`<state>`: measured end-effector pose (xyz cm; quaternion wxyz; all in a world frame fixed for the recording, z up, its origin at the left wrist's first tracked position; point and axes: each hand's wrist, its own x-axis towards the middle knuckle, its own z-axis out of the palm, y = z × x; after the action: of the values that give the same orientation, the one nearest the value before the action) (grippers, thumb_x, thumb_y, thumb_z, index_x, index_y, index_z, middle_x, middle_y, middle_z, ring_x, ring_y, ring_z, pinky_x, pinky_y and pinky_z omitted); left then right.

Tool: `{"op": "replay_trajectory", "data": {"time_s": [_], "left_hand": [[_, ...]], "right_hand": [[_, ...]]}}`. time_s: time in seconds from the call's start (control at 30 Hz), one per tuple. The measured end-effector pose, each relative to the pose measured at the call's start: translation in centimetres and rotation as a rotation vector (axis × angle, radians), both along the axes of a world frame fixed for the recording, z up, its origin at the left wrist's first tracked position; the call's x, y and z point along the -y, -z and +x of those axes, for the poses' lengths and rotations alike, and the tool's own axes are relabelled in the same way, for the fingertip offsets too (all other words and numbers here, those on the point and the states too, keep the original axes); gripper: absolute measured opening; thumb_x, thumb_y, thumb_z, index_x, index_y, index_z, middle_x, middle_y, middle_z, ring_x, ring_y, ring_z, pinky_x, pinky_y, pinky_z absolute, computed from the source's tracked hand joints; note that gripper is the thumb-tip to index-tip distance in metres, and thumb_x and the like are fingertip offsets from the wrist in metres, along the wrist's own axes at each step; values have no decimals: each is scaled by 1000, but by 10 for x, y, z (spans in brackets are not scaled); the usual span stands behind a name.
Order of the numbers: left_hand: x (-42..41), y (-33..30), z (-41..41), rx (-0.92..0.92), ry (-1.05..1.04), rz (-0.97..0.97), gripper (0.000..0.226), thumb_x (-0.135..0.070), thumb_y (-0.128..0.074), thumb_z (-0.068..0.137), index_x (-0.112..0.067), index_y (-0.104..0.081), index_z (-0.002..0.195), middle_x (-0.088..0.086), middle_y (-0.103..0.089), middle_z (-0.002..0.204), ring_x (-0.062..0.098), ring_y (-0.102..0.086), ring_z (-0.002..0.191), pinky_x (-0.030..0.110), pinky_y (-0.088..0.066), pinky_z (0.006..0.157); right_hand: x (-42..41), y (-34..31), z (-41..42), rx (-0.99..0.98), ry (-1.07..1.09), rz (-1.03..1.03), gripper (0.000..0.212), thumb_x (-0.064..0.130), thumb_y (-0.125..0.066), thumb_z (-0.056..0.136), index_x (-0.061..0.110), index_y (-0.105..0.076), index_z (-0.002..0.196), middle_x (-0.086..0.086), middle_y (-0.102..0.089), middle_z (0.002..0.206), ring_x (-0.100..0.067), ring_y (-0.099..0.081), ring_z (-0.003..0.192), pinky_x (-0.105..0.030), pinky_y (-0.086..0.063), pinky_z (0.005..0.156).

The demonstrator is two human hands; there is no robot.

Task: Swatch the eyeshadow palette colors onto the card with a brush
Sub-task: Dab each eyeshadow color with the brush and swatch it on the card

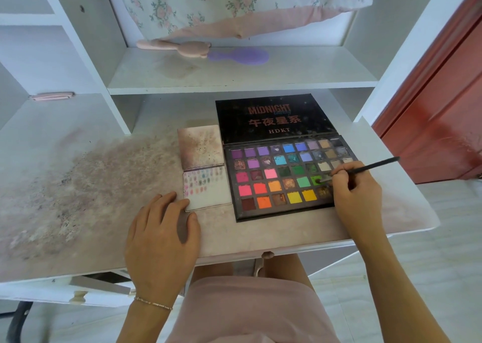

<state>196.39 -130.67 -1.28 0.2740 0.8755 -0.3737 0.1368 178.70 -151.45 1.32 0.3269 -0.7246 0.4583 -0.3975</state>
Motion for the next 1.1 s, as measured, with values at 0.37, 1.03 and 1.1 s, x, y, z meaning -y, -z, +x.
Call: {"op": "replay_trajectory", "data": {"time_s": [0.37,1.03,1.1], "left_hand": [[0,-3,-1,-26,5,13,44,-36,-40,82,-7,-70,95,15,-66,108,37,-62,100,51,-50,84],[-1,-3,0,-16,-14,18,43,-37,-40,81,-9,-70,93,12,-67,107,35,-62,98,49,-51,83],[-1,-3,-1,-13,-15,21,43,-37,-40,81,-9,-70,93,12,-67,106,35,-63,98,49,-51,83]], "right_hand": [[-1,-3,0,31,6,22,29,9,-43,90,25,-45,66,1,-52,60,-8,-51,57,-19,-41,51],[-34,-8,29,245,-239,35,25,7,-49,88,29,-52,76,8,-58,63,-3,-59,62,-16,-49,53],[-45,-9,43,234,-344,43,15,16,-47,83,29,-51,77,6,-56,64,-8,-56,60,-20,-47,55]]}}
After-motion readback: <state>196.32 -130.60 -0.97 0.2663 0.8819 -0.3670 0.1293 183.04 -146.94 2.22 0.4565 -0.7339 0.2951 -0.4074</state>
